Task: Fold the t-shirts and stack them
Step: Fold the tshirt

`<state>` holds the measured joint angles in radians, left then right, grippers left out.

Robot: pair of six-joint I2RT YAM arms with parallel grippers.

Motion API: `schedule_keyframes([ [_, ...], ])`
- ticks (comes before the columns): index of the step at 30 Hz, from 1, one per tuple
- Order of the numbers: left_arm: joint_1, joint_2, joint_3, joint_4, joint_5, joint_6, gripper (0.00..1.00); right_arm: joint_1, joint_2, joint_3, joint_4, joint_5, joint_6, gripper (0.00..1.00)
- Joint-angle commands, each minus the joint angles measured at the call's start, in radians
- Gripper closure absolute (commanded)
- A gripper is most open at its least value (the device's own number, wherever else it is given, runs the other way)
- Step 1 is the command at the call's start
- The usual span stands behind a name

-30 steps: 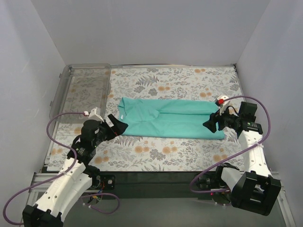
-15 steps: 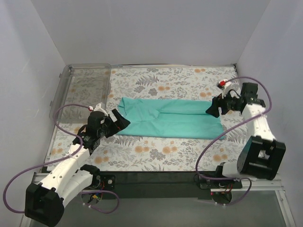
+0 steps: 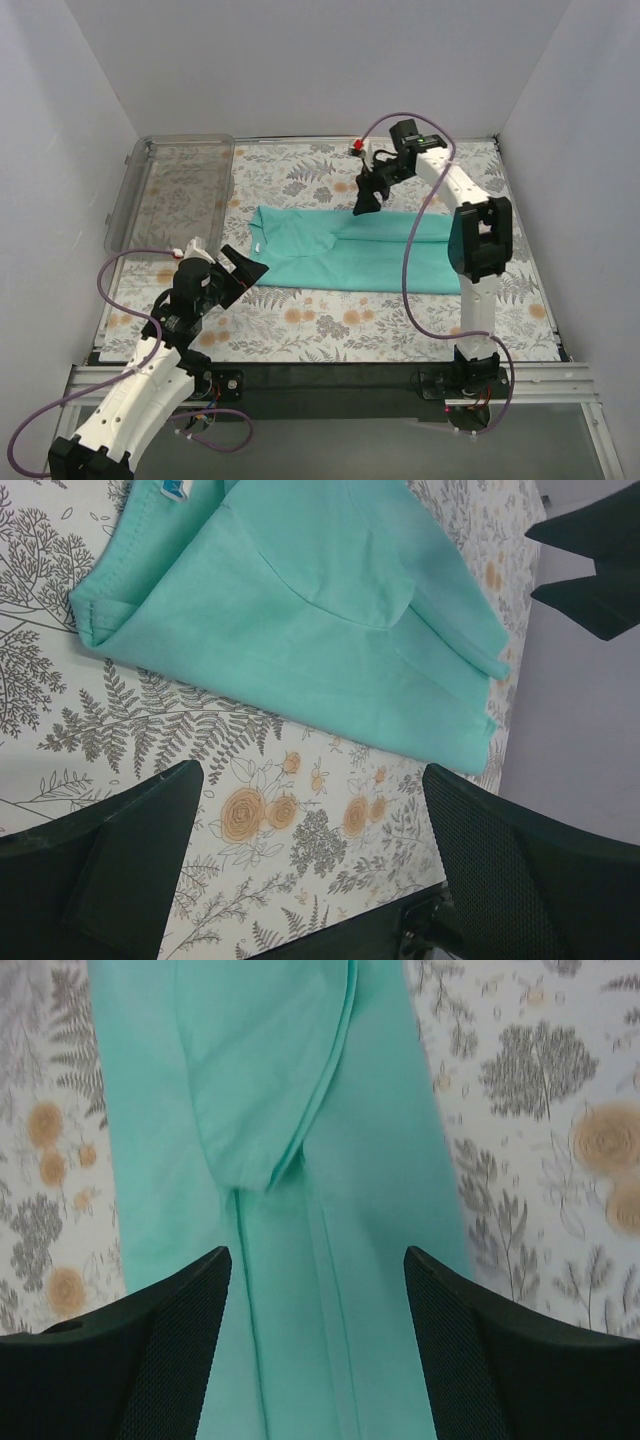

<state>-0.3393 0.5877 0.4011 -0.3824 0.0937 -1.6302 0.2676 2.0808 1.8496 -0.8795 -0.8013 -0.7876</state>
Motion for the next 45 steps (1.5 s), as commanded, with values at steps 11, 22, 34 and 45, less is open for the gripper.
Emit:
schedule_keyframes([
  [11,0.006,0.089,0.004,-0.069,-0.060,-0.086,0.16,0.134,0.311,0.358,0.203,0.100,0.384,0.02],
  [22,0.006,0.064,-0.024,-0.087,-0.052,-0.082,0.16,0.143,0.383,0.339,0.208,0.186,0.395,0.21],
  [34,0.006,0.044,-0.030,-0.090,-0.051,-0.085,0.16,0.185,0.406,0.287,0.159,0.145,0.361,0.39],
  [45,0.006,0.032,-0.030,-0.096,-0.052,-0.089,0.16,0.190,0.438,0.292,0.123,0.169,0.355,0.58],
])
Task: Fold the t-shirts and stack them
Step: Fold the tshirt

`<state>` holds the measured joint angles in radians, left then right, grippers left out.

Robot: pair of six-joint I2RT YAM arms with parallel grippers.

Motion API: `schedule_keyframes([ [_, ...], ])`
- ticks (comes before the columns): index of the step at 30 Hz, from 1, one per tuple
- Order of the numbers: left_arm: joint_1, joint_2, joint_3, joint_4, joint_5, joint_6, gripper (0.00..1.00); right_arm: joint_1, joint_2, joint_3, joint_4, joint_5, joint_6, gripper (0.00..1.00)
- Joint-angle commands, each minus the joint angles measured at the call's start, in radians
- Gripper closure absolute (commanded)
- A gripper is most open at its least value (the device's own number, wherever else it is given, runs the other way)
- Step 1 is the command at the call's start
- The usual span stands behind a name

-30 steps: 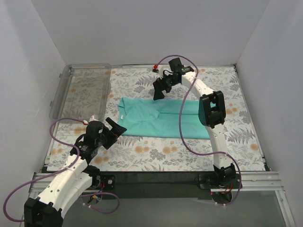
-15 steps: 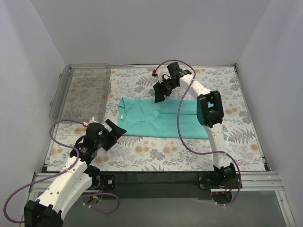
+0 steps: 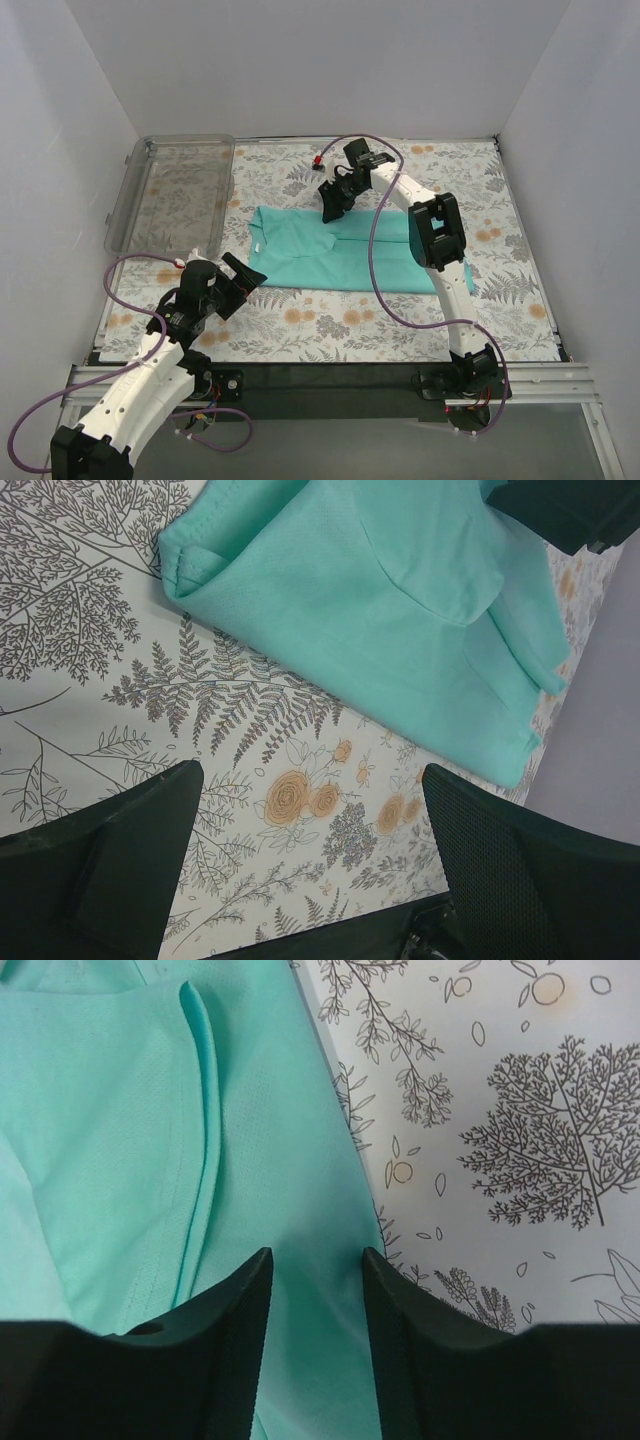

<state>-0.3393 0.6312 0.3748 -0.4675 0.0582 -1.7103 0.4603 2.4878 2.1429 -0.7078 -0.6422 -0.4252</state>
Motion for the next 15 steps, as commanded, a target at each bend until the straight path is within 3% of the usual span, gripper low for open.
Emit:
schedule_keyframes([
  [1,0.006,-0.011,-0.002,-0.011,-0.015,-0.009,0.16,-0.005,0.033,0.000,-0.050,0.015,-0.006,0.60],
  [7,0.006,-0.013,-0.002,-0.013,-0.017,-0.012,0.16,-0.003,0.043,0.029,-0.047,0.027,0.003,0.72],
  [9,0.005,-0.013,-0.004,-0.013,-0.015,-0.011,0.16,-0.005,0.049,0.040,-0.045,0.032,0.008,0.82],
  [10,0.005,-0.013,-0.002,-0.013,-0.015,-0.011,0.16,-0.005,0.049,0.049,-0.044,0.035,0.011,0.98],
  [15,0.005,-0.010,-0.005,-0.013,-0.017,-0.012,0.16,-0.015,0.051,0.063,-0.030,0.030,0.034,0.99],
])
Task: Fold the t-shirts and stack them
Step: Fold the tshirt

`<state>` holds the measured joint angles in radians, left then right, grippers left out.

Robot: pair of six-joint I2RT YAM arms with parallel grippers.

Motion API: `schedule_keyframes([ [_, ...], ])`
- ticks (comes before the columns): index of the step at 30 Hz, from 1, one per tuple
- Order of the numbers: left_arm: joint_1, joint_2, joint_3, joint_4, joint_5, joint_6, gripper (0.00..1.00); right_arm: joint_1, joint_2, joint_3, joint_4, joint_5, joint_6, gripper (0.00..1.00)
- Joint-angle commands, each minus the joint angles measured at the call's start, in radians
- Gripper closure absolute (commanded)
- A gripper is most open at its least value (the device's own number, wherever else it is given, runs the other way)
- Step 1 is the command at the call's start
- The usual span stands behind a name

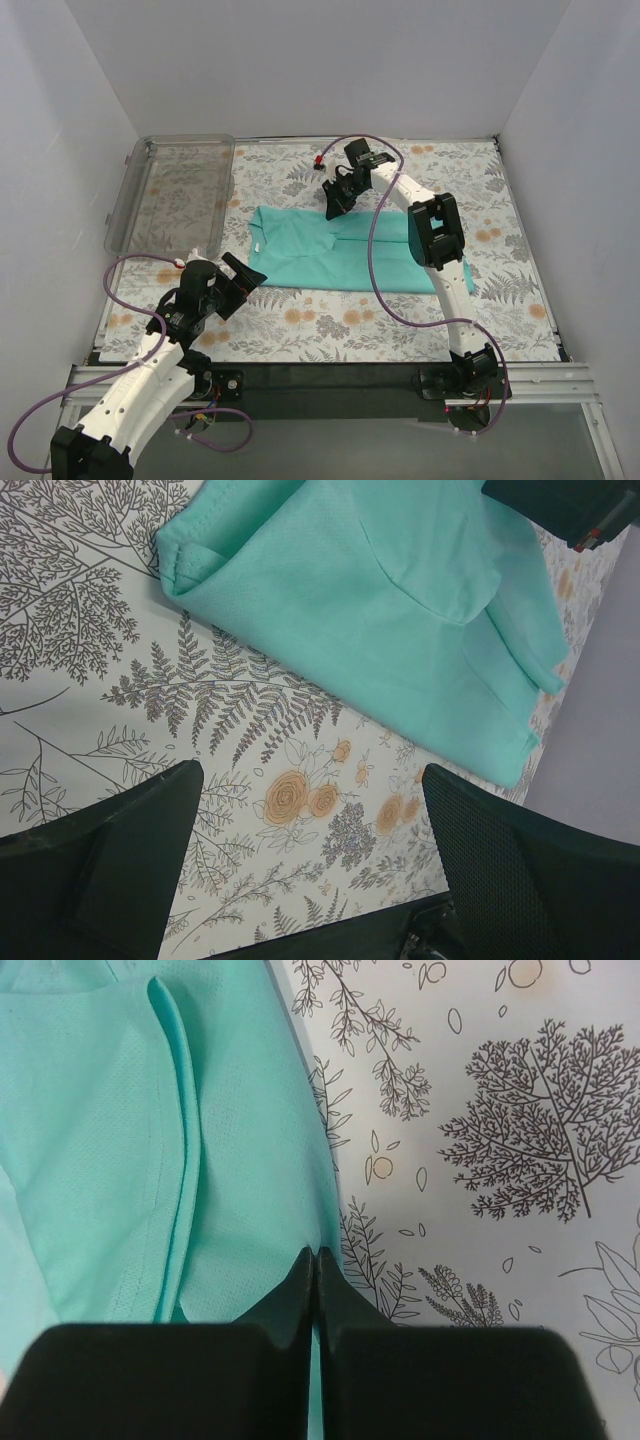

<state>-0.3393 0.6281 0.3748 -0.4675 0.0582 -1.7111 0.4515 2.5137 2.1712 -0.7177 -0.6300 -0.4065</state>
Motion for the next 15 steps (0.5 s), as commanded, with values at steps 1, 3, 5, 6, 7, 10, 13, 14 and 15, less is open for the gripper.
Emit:
schedule_keyframes([
  [1,0.006,-0.004,-0.004,-0.011,-0.017,-0.013,0.16,-0.016,0.023,0.035,-0.016,0.015,0.023,0.99],
  [3,0.006,-0.002,-0.005,-0.008,-0.017,-0.010,0.16,-0.028,0.020,0.035,0.003,0.009,0.047,0.99],
  [5,0.006,0.001,-0.005,-0.007,-0.017,-0.010,0.16,-0.053,0.017,0.036,0.026,0.004,0.066,0.99],
  [6,0.006,0.002,-0.005,0.000,-0.017,-0.012,0.16,-0.062,0.016,0.036,0.034,0.007,0.083,0.99],
  [7,0.005,0.005,-0.007,0.000,-0.015,-0.010,0.16,-0.080,0.016,0.036,0.043,0.007,0.095,0.99],
  [10,0.006,0.012,-0.008,0.012,-0.014,-0.008,0.16,-0.123,0.010,0.024,0.084,0.009,0.148,0.99],
  [13,0.006,0.027,-0.008,0.029,-0.006,-0.005,0.16,-0.172,-0.003,0.001,0.147,0.029,0.207,0.99],
  [14,0.006,0.033,-0.010,0.035,-0.003,-0.004,0.16,-0.186,-0.004,-0.001,0.171,0.035,0.225,0.99],
  [15,0.006,0.036,-0.010,0.044,-0.001,-0.004,0.16,-0.201,-0.004,-0.004,0.184,0.047,0.242,0.99],
])
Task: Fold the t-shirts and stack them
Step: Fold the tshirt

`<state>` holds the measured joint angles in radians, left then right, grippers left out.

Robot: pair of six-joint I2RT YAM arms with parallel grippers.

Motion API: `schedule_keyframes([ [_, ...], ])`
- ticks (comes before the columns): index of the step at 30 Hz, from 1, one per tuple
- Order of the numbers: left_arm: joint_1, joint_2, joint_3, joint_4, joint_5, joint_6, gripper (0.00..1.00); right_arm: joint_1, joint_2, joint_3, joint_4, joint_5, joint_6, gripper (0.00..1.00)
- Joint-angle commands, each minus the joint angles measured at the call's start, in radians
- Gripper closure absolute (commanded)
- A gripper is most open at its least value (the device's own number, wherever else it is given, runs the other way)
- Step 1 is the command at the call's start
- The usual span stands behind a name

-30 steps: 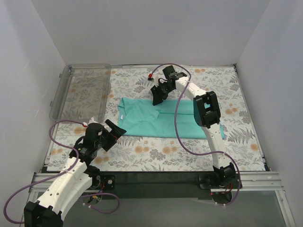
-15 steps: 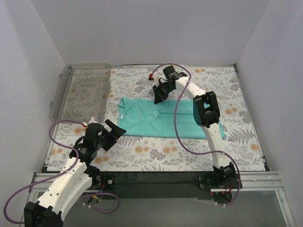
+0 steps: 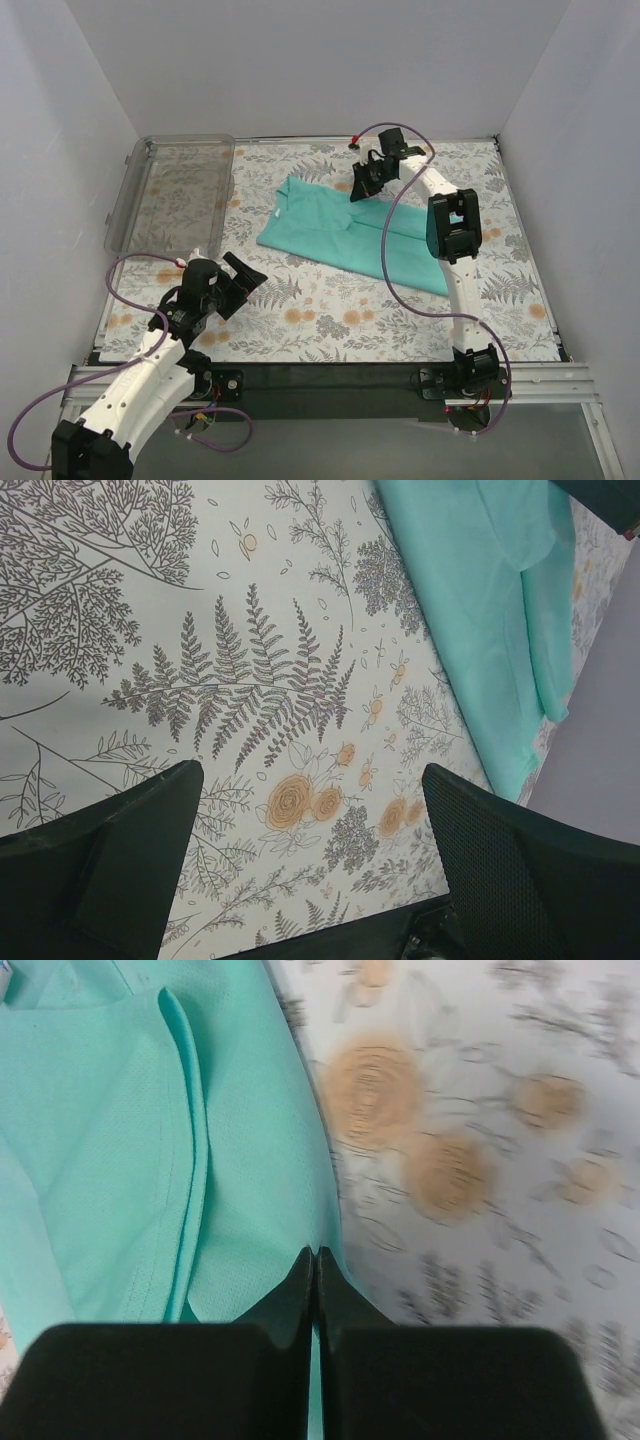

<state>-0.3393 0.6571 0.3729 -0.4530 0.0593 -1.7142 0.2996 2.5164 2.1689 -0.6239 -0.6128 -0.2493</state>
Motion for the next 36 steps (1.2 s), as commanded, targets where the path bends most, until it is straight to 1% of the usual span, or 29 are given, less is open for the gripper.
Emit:
schedule_keyframes([
  [1,0.006,0.012,-0.009,0.034,-0.001,0.001,0.16,-0.078,-0.008,-0.007,0.102,0.039,0.103,0.99],
  [3,0.005,0.024,-0.009,0.049,0.007,0.001,0.16,-0.108,-0.014,-0.018,0.144,0.064,0.157,0.99],
  [6,0.005,0.047,-0.012,0.079,0.022,0.007,0.16,-0.152,-0.025,-0.037,0.187,0.160,0.217,0.99],
  [11,0.006,0.096,-0.026,0.167,0.079,0.033,0.16,-0.185,-0.033,-0.037,0.202,0.199,0.232,0.99],
  [12,0.006,0.108,-0.028,0.210,0.089,0.036,0.16,-0.185,-0.034,-0.034,0.204,0.206,0.231,0.99],
  [13,0.006,0.136,-0.031,0.235,0.109,0.036,0.16,-0.194,-0.037,-0.029,0.202,0.208,0.226,0.97],
  [14,0.005,0.156,-0.031,0.261,0.120,0.036,0.16,-0.200,-0.056,-0.027,0.202,0.209,0.222,0.78],
  [16,0.005,0.200,-0.031,0.370,0.155,0.013,0.17,-0.218,-0.094,-0.041,0.202,0.223,0.182,0.60],
  [17,0.002,0.270,-0.028,0.413,0.189,0.002,0.20,-0.224,-0.143,-0.049,0.202,0.235,0.164,0.49],
  [18,-0.003,0.310,-0.022,0.497,0.195,-0.024,0.20,-0.231,-0.172,-0.063,0.201,0.245,0.144,0.46],
  [19,-0.010,0.364,-0.008,0.531,0.203,-0.030,0.20,-0.250,-0.203,-0.096,0.201,0.251,0.125,0.45],
  [20,-0.032,0.459,0.024,0.559,0.200,-0.038,0.21,-0.258,-0.273,-0.125,0.199,0.263,0.075,0.40],
  [21,-0.046,0.517,0.046,0.615,0.198,-0.048,0.21,-0.266,-0.313,-0.154,0.199,0.274,0.050,0.37],
  [22,-0.061,0.570,0.061,0.651,0.200,-0.080,0.21,-0.283,-0.353,-0.188,0.199,0.271,0.026,0.36],
  [23,-0.087,0.617,0.079,0.681,0.201,-0.097,0.23,-0.289,-0.439,-0.275,0.188,0.263,-0.038,0.33],
  [24,-0.104,0.729,0.131,0.723,0.198,-0.114,0.26,-0.289,-0.485,-0.318,0.181,0.249,-0.060,0.32],
  [25,-0.121,0.777,0.159,0.740,0.200,-0.130,0.27,-0.322,-0.536,-0.380,0.176,0.228,-0.089,0.31],
  [26,-0.154,0.835,0.196,0.754,0.198,-0.154,0.28,-0.333,-0.648,-0.500,0.168,0.199,-0.138,0.30],
  [27,-0.174,0.917,0.255,0.770,0.171,-0.171,0.29,-0.349,-0.707,-0.574,0.168,0.161,-0.157,0.29],
  [28,-0.194,0.964,0.294,0.774,0.157,-0.183,0.30,-0.356,-0.767,-0.637,0.164,0.145,-0.172,0.29],
  [29,-0.231,1.001,0.326,0.772,0.140,-0.202,0.33,-0.362,-0.886,-0.758,0.156,0.127,-0.191,0.29],
  [30,-0.245,1.076,0.386,0.769,0.119,-0.220,0.34,-0.372,-0.945,-0.814,0.153,0.090,-0.209,0.29],
  [31,-0.257,1.110,0.414,0.764,0.105,-0.235,0.38,-0.390,-1.002,-0.863,0.147,0.076,-0.209,0.29],
  [32,-0.277,1.142,0.443,0.748,0.094,-0.280,0.38,-0.399,-1.106,-0.964,0.142,0.062,-0.209,0.29],
  [33,-0.288,1.205,0.475,0.707,0.086,-0.298,0.38,-0.425,-1.155,-1.007,0.138,0.023,-0.209,0.29],
  [34,-0.303,1.229,0.521,0.692,0.058,-0.320,0.40,-0.435,-1.200,-1.058,0.139,0.009,-0.208,0.28],
  [35,-0.311,1.257,0.544,0.676,0.041,-0.364,0.40,-0.445,-1.273,-1.096,0.139,-0.005,-0.208,0.28],
  [36,-0.319,1.280,0.566,0.633,0.024,-0.384,0.41,-0.462,-1.304,-1.165,0.141,-0.021,-0.208,0.29],
])
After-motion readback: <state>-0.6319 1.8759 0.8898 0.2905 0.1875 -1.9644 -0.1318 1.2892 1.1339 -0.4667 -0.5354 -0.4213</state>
